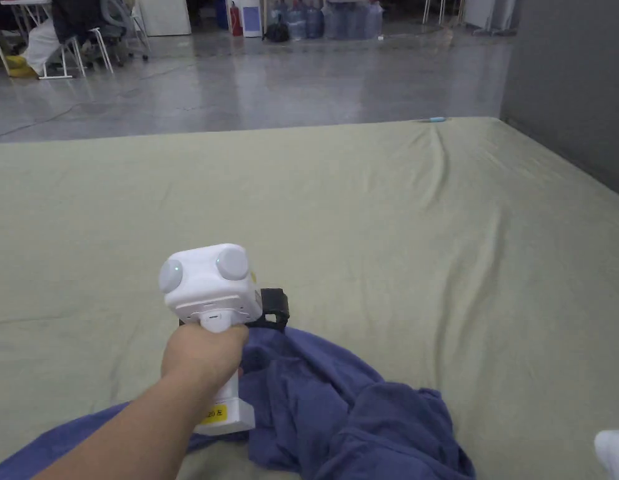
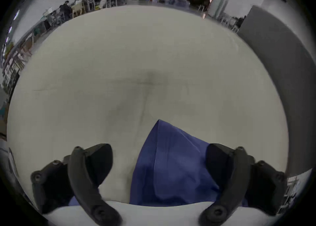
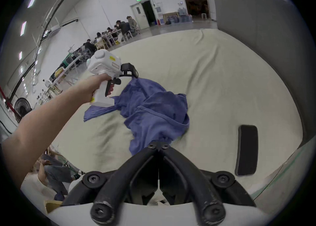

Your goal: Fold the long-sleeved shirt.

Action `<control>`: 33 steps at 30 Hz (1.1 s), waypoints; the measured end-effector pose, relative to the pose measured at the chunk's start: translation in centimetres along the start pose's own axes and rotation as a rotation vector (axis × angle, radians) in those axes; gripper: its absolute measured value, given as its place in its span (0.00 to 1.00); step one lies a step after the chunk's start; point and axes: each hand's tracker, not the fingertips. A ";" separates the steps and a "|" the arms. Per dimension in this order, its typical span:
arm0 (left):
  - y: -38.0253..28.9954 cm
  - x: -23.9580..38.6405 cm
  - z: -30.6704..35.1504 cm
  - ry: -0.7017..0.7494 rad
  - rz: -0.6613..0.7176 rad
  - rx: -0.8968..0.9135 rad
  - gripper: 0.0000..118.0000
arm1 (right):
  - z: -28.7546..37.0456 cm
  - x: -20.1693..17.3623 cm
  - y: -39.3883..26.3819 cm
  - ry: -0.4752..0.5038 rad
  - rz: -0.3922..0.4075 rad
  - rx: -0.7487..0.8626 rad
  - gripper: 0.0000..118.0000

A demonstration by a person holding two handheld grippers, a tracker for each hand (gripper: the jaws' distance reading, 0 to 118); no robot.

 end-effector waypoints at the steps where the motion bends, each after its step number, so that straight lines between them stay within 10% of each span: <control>1: -0.1 0.3 -0.9 -0.011 -0.011 -0.024 0.79 | -0.1 0.3 0.0 -0.006 -0.004 -0.002 0.00; 3: -0.4 0.7 -0.8 0.040 -0.070 -0.032 0.70 | -0.3 0.6 0.1 -0.036 0.005 -0.017 0.00; 5: -0.5 1.1 1.2 0.089 -0.119 0.049 0.07 | -0.7 1.2 0.5 -0.072 0.014 -0.028 0.00; 7: -0.6 1.4 2.8 0.136 -0.167 0.092 0.00 | -1.2 1.8 1.9 -0.058 0.000 -0.034 0.04; 10: -0.6 -0.1 5.4 0.053 -0.141 0.083 0.00 | -3.1 2.7 5.6 0.025 -0.087 -0.034 0.87; 12: -0.5 -0.8 7.3 -0.021 -0.059 0.077 0.00 | -5.6 3.1 8.5 0.073 -0.125 -0.060 0.98; 20: -0.5 -0.7 10.2 -0.004 -0.115 0.095 0.00 | -20.3 1.8 14.9 -0.022 -0.284 -0.361 0.95; 27: -0.7 -0.4 10.1 0.017 -0.165 0.063 0.00 | -24.4 1.4 13.9 -0.092 -0.376 -0.531 0.19; 33: -1.0 -2.9 13.7 -0.003 -0.098 0.100 0.00 | -15.1 1.9 15.8 -0.004 -0.202 -0.324 0.02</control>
